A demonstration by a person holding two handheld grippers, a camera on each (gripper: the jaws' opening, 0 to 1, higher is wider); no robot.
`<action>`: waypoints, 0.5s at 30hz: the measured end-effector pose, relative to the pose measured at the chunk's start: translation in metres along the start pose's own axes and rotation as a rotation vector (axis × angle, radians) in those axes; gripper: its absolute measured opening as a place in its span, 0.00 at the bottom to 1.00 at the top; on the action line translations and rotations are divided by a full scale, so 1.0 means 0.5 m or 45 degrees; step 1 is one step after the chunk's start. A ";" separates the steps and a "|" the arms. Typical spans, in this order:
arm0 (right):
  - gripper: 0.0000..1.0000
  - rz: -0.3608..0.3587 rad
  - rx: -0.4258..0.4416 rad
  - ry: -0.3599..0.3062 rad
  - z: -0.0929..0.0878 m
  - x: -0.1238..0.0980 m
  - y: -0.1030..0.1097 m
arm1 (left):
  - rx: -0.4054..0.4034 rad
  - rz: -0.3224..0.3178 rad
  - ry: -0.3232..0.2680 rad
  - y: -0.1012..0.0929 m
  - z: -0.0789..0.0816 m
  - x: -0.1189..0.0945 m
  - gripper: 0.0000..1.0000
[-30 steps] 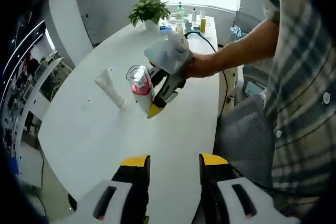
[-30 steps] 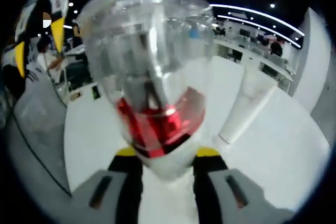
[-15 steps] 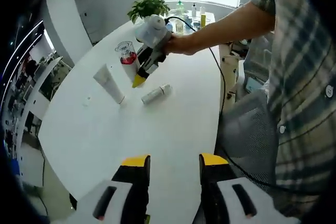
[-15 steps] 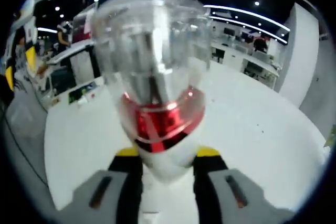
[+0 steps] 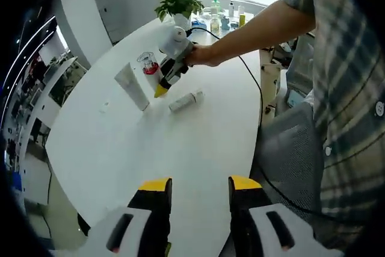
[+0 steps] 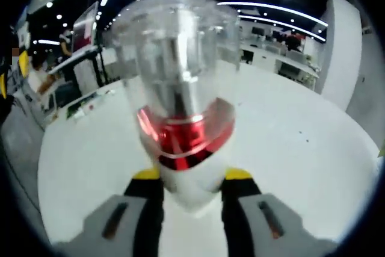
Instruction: Arrange the skincare products in the storage area until every visible bottle or jar stands upright without overlapping.
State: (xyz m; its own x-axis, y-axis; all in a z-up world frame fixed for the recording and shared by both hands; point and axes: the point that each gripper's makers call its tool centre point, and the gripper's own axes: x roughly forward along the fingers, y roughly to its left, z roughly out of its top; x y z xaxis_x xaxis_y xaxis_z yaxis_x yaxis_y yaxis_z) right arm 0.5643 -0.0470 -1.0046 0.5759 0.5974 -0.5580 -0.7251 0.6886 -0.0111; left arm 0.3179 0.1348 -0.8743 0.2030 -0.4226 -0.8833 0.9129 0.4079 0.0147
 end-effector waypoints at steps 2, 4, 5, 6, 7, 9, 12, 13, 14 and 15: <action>0.34 -0.003 0.016 0.000 -0.003 0.003 -0.003 | -0.011 0.002 -0.013 -0.001 0.005 0.002 0.39; 0.34 -0.008 0.018 0.000 -0.007 0.009 -0.007 | -0.030 0.027 -0.042 0.004 0.017 0.003 0.39; 0.34 -0.008 0.019 -0.001 -0.009 0.011 -0.009 | -0.033 0.029 -0.052 0.006 0.021 0.003 0.39; 0.34 -0.007 0.036 -0.001 -0.012 0.014 -0.012 | -0.036 0.033 -0.065 0.009 0.024 0.003 0.39; 0.34 -0.007 0.047 -0.005 -0.013 0.016 -0.014 | -0.041 0.036 -0.067 0.010 0.025 0.003 0.39; 0.34 -0.011 0.046 -0.008 -0.016 0.021 -0.018 | -0.044 0.041 -0.049 0.017 0.018 0.009 0.39; 0.34 -0.011 0.057 -0.008 -0.021 0.029 -0.024 | -0.016 0.052 0.035 0.019 -0.010 0.019 0.39; 0.34 -0.012 0.056 -0.008 -0.022 0.031 -0.026 | -0.015 0.050 0.046 0.019 -0.014 0.021 0.39; 0.34 -0.008 0.059 -0.012 -0.022 0.033 -0.027 | -0.019 0.049 0.049 0.021 -0.017 0.023 0.39; 0.34 -0.006 0.060 -0.014 -0.022 0.033 -0.027 | -0.024 0.048 0.050 0.023 -0.018 0.023 0.39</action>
State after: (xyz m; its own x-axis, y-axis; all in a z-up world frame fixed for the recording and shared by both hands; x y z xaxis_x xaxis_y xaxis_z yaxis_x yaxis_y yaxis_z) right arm 0.5795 -0.0509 -1.0230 0.5837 0.5985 -0.5487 -0.7039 0.7098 0.0254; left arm 0.3274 0.1416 -0.8887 0.2226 -0.3749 -0.9000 0.8979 0.4385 0.0394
